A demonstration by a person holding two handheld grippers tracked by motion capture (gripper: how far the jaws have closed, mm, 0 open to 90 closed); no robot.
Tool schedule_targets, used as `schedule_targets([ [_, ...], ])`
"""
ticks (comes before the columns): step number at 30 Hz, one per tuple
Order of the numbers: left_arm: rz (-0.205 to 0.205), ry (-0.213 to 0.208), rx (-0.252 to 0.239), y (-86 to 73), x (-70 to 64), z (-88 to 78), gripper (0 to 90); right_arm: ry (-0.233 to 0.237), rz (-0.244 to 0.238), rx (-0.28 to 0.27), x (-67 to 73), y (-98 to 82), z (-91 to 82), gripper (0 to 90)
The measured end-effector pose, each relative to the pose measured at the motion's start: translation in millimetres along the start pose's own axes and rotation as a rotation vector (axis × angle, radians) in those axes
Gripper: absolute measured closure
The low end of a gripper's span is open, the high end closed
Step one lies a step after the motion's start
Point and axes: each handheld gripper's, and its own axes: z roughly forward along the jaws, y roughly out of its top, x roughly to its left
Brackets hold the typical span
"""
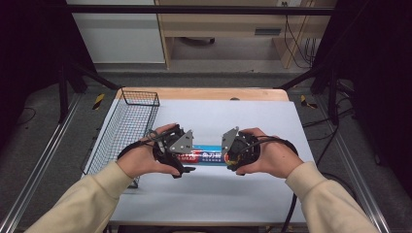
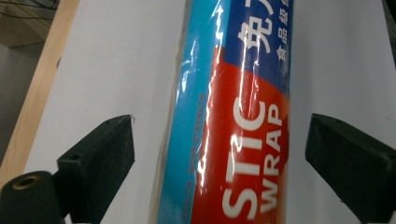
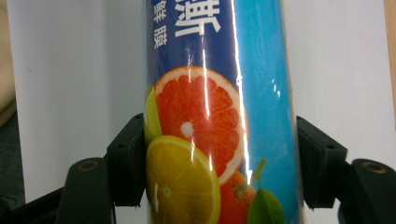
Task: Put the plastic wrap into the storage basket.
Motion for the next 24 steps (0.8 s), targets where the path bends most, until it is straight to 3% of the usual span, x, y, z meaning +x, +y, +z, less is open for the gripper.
schedule_targets([
  [7,0.044,0.001,0.022,5.5,-2.1,3.3,18.7,0.014,-0.015,-0.012,0.7,7.3,-2.4,31.7],
  [16,0.088,0.003,0.089,8.0,-5.9,6.6,28.0,0.020,-0.015,-0.021,2.4,11.3,-2.4,31.7],
  [24,0.079,-0.005,0.083,7.8,-8.2,6.9,31.3,0.032,-0.015,-0.025,2.0,11.0,-2.0,31.6],
])
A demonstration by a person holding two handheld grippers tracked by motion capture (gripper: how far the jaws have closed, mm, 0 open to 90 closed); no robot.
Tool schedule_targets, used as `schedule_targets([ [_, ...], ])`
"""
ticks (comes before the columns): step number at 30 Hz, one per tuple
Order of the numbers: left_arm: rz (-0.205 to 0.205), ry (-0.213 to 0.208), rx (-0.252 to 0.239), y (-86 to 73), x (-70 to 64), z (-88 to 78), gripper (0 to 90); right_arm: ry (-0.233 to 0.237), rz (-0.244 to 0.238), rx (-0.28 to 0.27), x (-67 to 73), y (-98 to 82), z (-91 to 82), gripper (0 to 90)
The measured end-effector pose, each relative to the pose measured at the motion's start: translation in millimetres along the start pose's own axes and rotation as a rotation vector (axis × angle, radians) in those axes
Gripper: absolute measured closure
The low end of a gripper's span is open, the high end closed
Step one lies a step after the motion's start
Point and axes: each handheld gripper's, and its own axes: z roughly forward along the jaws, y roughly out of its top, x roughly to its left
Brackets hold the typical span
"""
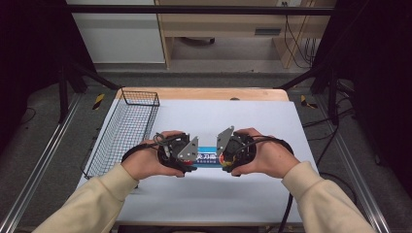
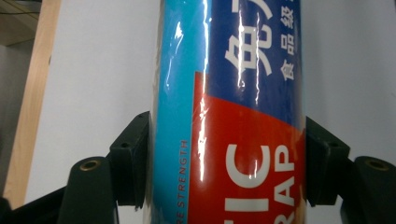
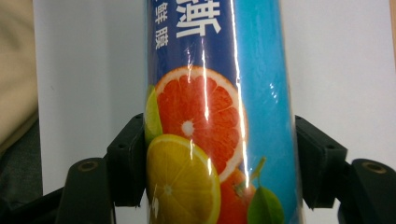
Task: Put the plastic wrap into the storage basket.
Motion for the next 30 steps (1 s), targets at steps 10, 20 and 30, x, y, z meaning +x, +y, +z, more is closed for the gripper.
schedule_targets([
  [10,0.002,0.026,0.009,1.8,-3.8,-3.6,31.7,0.000,-0.015,-0.008,0.2,0.2,-0.8,31.5],
  [20,-0.011,0.091,0.004,0.6,-3.8,-5.8,31.8,-0.041,-0.052,-0.009,-4.3,3.2,-1.1,30.2],
  [30,-0.051,0.110,0.021,-14.9,7.9,1.9,31.9,-0.237,-0.074,-0.088,-3.1,-8.2,-19.6,7.0],
])
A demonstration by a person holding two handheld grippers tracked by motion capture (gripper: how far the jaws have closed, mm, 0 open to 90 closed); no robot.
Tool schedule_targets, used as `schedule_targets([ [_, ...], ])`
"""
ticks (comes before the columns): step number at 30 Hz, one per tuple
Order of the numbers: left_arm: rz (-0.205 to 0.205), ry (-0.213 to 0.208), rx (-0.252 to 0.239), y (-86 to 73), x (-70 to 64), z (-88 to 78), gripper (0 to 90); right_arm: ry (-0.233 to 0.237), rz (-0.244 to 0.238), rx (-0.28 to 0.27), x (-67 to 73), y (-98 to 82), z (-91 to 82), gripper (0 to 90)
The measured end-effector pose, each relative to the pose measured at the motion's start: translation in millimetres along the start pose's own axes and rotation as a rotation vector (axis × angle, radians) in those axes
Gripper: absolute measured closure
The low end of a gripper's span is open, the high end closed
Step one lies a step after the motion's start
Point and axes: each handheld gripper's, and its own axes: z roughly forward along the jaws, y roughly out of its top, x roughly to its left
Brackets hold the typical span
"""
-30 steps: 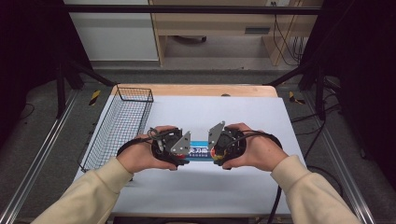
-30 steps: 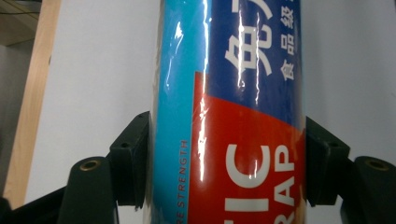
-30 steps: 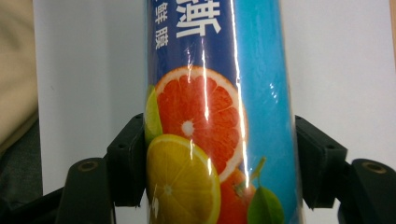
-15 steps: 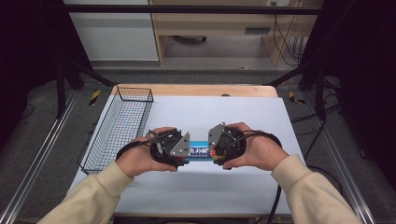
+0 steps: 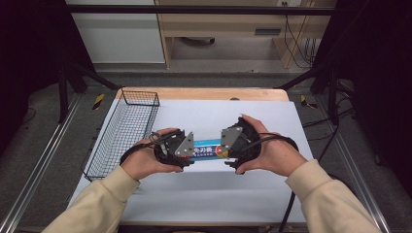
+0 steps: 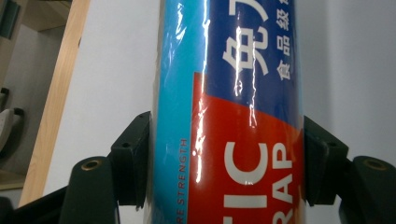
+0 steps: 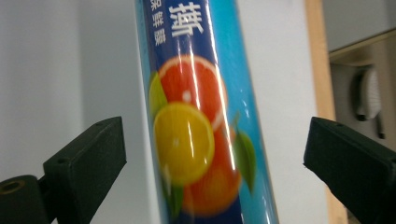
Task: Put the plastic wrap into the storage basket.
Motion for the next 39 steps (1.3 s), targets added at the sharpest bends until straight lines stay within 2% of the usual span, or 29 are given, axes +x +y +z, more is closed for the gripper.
schedule_targets([
  [1,-0.010,-0.003,0.002,-2.0,1.7,-0.1,31.9,-0.026,0.010,-0.012,0.0,-4.6,-6.6,6.5],
  [2,-0.015,0.006,0.002,-4.1,2.6,-0.2,31.9,-0.076,0.032,-0.033,1.3,-15.7,-21.3,6.2],
  [3,-0.035,0.004,0.001,-6.4,4.0,-0.7,31.9,-0.076,0.032,-0.033,1.3,-15.7,-21.3,6.2],
  [4,-0.051,0.018,0.002,-10.6,6.5,-3.6,31.9,-0.139,0.061,-0.040,5.1,-28.1,-36.1,5.9],
  [5,-0.051,0.018,0.002,-10.6,6.5,-3.6,31.9,-0.139,0.061,-0.040,5.1,-28.1,-36.1,5.9],
  [6,-0.063,0.015,0.004,-12.4,8.5,-6.2,31.9,-0.197,0.116,-0.066,10.0,-41.2,-49.0,5.3],
  [7,-0.068,0.027,0.000,-14.2,9.7,-8.6,31.9,-0.197,0.116,-0.066,10.0,-41.2,-49.0,5.3],
  [9,-0.087,0.043,0.006,-16.5,13.2,-15.1,31.9,-0.251,0.193,-0.080,18.0,-53.4,-54.1,7.1],
  [10,-0.098,0.051,0.005,-17.5,14.8,-18.5,31.9,-0.303,0.278,-0.084,23.9,-65.4,-52.5,13.0],
  [11,-0.109,0.059,0.002,-18.5,16.3,-21.9,31.9,-0.303,0.278,-0.084,23.9,-65.4,-52.5,13.0],
  [12,-0.115,0.070,0.004,-18.9,17.8,-25.9,31.9,-0.339,0.327,-0.104,26.7,-71.4,-49.7,13.4],
  [14,-0.130,0.084,0.009,-19.5,20.5,-34.4,31.9,-0.388,0.459,-0.112,29.8,-83.4,-38.6,10.8],
  [16,-0.141,0.101,0.014,-19.6,22.8,-43.4,31.9,-0.438,0.573,-0.069,30.9,-94.4,-22.3,11.6],
  [18,-0.156,0.112,0.014,-19.9,25.2,-51.9,31.9,-0.480,0.664,-0.062,31.5,-103.5,-6.7,12.5],
  [21,-0.165,0.133,0.020,-20.3,28.5,-63.2,31.9,-0.476,0.804,-0.030,28.0,-112.0,15.4,14.4],
  [22,-0.164,0.145,0.025,-20.2,29.2,-66.2,31.9,-0.485,0.899,-0.064,25.9,-118.0,30.8,14.7],
  [23,-0.172,0.150,0.030,-20.0,29.9,-69.0,31.9,-0.485,0.899,-0.064,25.9,-118.0,30.8,14.7],
  [24,-0.180,0.156,0.029,-20.3,30.3,-71.4,31.9,-0.517,0.971,-0.074,26.2,-123.5,44.3,15.0],
  [25,-0.188,0.162,0.027,-21.0,30.6,-73.6,31.9,-0.517,0.971,-0.074,26.2,-123.5,44.3,15.0],
  [27,-0.205,0.167,0.026,-22.6,31.5,-77.8,31.9,-0.519,1.013,-0.081,27.7,-127.4,52.4,14.1],
  [29,-0.214,0.176,0.027,-23.7,32.3,-81.5,32.0,-0.550,1.004,-0.069,30.8,-129.5,53.8,12.4],
  [30,-0.223,0.174,0.028,-24.1,33.2,-83.6,31.9,-0.573,1.015,-0.060,32.8,-131.0,53.2,11.3],
  [31,-0.221,0.184,0.032,-24.3,33.5,-85.7,31.9,-0.596,1.029,-0.062,34.7,-133.6,52.3,11.1],
  [32,-0.224,0.190,0.034,-24.6,34.0,-87.7,32.0,-0.632,1.075,-0.058,37.3,-138.6,49.7,11.1],
  [37,-0.270,0.214,0.065,-26.1,33.0,-98.2,32.0,-0.667,1.100,-0.043,42.7,-145.5,45.4,11.1],
  [39,-0.276,0.227,0.080,-26.7,31.2,-101.9,32.0,-0.673,1.142,-0.046,45.5,-147.3,46.3,10.6],
])
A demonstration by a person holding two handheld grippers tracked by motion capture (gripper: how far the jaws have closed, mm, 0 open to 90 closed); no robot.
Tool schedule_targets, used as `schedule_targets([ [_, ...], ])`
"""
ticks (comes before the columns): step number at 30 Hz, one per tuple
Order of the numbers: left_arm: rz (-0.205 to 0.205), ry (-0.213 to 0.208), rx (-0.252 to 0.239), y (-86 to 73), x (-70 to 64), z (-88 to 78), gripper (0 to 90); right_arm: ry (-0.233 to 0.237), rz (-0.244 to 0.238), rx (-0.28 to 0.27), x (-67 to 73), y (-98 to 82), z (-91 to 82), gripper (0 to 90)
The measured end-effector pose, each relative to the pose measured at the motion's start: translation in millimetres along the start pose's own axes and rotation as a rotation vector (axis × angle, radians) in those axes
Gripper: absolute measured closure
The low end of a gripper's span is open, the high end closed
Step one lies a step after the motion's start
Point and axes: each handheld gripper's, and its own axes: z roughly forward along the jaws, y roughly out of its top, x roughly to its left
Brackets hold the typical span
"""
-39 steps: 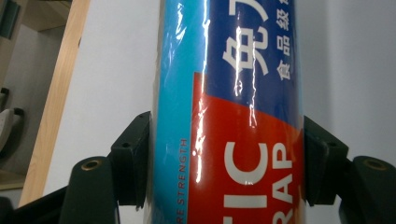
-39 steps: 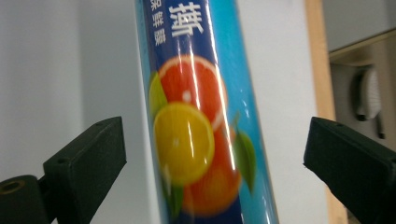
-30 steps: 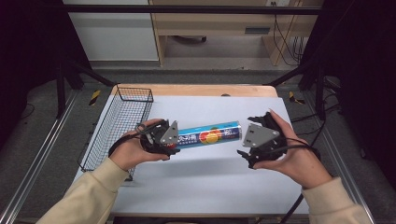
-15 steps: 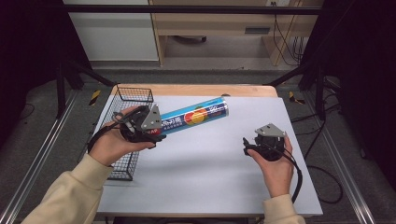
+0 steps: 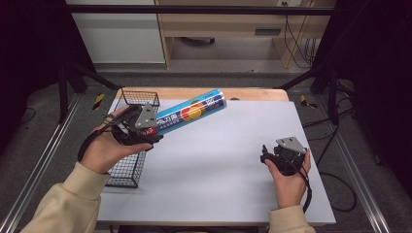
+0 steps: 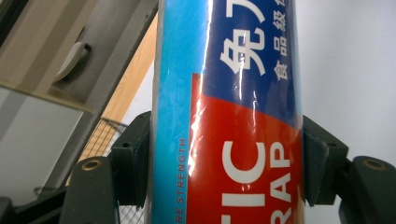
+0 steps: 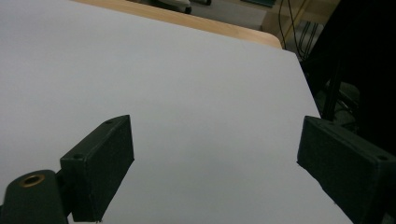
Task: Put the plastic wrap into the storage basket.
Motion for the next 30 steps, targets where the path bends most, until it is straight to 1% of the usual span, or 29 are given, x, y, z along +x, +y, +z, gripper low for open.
schedule_targets([
  [3,-0.015,0.023,0.034,-0.4,-1.8,-6.8,31.9,-0.009,0.021,0.023,0.2,-3.3,1.7,9.6],
  [5,-0.027,0.042,0.049,-0.7,-4.3,-10.8,32.0,-0.035,0.025,0.038,0.6,-4.0,2.0,9.2],
  [7,-0.046,0.057,0.055,-1.7,-7.8,-14.8,32.0,-0.035,0.013,0.043,1.0,-4.5,0.7,8.3],
  [8,-0.048,0.064,0.066,-2.1,-9.1,-17.2,32.0,-0.036,0.014,0.039,0.7,-4.8,-0.4,8.2],
  [9,-0.043,0.076,0.082,-2.5,-10.2,-19.8,32.0,-0.035,0.018,0.033,0.3,-5.0,-1.5,7.3],
  [10,-0.052,0.083,0.095,-3.2,-11.4,-22.1,32.0,-0.035,0.022,0.033,-0.3,-5.2,-2.2,6.3],
  [13,-0.081,0.098,0.108,-7.9,-14.4,-27.0,32.0,-0.045,0.039,0.043,-6.4,-5.9,-4.8,5.3],
  [15,-0.096,0.107,0.123,-10.4,-16.1,-30.4,32.0,-0.044,0.042,0.046,-7.8,-5.9,-4.8,5.3],
  [16,-0.094,0.115,0.134,-11.4,-16.8,-32.7,32.0,-0.041,0.059,0.049,-10.3,-6.1,-4.8,5.3],
  [17,-0.105,0.120,0.133,-12.5,-17.6,-34.4,32.0,-0.037,0.061,0.051,-10.8,-6.5,-4.5,5.3],
  [20,-0.119,0.127,0.136,-15.6,-17.7,-40.3,32.0,-0.038,0.066,0.055,-10.8,-6.8,-4.2,5.5],
  [21,-0.121,0.136,0.138,-16.3,-18.3,-41.6,32.0,-0.040,0.065,0.056,-10.5,-7.0,-3.7,5.6],
  [23,-0.122,0.137,0.148,-18.5,-17.7,-43.8,32.0,-0.042,0.066,0.060,-9.7,-7.2,-2.6,6.0],
  [24,-0.132,0.136,0.148,-20.0,-17.6,-44.2,32.0,-0.041,0.062,0.064,-9.6,-7.3,-2.3,6.0],
  [27,-0.160,0.145,0.162,-24.5,-18.0,-44.6,32.0,-0.049,0.070,0.065,-10.7,-7.6,-1.8,6.1],
  [30,-0.206,0.158,0.178,-29.9,-18.5,-43.7,32.0,-0.048,0.072,0.072,-11.3,-8.0,-1.5,6.1],
])
